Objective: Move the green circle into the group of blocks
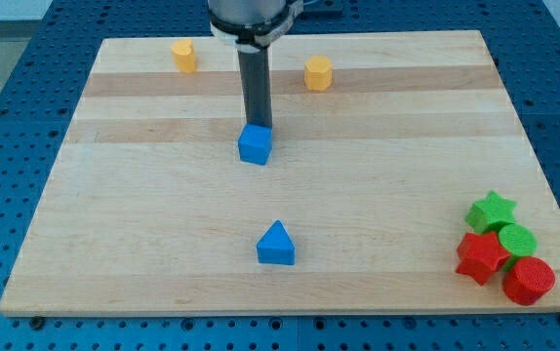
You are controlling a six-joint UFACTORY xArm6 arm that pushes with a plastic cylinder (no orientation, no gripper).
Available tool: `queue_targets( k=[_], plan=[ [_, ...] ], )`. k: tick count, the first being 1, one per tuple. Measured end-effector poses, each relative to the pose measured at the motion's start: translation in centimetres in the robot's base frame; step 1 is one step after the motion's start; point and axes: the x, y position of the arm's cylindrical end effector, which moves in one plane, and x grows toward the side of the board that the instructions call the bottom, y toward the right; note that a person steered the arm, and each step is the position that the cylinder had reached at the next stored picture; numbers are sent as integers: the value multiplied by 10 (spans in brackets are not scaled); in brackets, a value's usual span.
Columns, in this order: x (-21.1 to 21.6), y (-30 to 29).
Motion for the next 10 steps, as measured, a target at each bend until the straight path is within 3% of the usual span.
queue_targets(
  k=[4, 7, 8, 9, 10],
  plan=[
    [106, 0],
    [120, 5],
    [104, -49],
    [44, -144],
    [-65, -201]
  ],
)
